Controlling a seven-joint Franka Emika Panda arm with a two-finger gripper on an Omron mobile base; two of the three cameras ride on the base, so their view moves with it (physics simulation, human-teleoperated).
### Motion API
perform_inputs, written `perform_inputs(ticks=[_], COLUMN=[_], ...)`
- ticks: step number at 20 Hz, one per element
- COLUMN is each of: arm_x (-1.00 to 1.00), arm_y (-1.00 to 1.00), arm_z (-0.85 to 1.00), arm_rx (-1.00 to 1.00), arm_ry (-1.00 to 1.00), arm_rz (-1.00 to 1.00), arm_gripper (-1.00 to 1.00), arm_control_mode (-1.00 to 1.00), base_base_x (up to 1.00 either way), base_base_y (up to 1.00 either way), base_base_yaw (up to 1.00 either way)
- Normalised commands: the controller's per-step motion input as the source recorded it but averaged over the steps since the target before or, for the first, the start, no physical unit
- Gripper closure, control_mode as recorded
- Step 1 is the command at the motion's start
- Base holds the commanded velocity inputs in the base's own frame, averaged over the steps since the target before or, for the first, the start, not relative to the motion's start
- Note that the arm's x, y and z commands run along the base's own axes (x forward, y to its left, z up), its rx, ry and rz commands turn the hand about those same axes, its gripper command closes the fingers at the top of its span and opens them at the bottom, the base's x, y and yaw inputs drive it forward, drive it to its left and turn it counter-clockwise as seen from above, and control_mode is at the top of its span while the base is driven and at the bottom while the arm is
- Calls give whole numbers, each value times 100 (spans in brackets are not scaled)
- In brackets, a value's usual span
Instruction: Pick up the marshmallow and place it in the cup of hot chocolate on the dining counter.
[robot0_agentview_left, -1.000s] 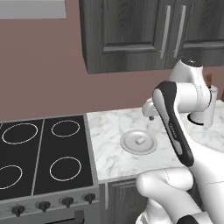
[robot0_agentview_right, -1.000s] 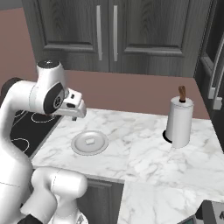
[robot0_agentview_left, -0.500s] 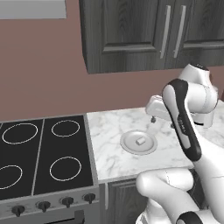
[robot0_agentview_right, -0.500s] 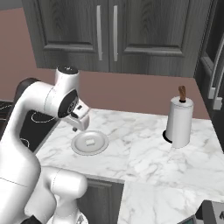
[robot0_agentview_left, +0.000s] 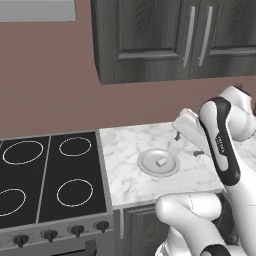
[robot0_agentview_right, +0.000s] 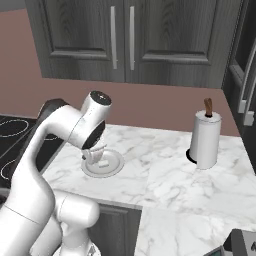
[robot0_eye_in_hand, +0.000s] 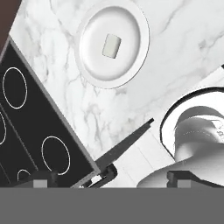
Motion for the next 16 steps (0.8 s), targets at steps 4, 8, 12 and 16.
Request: perform_inputs(ticks=[4, 8, 12, 16], arm_x=[16, 39, 29, 37], arm_y=[0, -10, -34, -38], arm_z=[-28, -12, -12, -20], arm_rx=[17, 9, 7, 15], arm_ry=[10, 36, 29, 26], arm_rz=[-33, -14, 0, 0], arm_gripper=[-100, -100, -100, -100], arm_control_mode=[-100, -100, -100, -100], base_base_x=[0, 0, 0, 0], base_base_y=[0, 0, 0, 0], base_base_yaw=[0, 0, 0, 0])
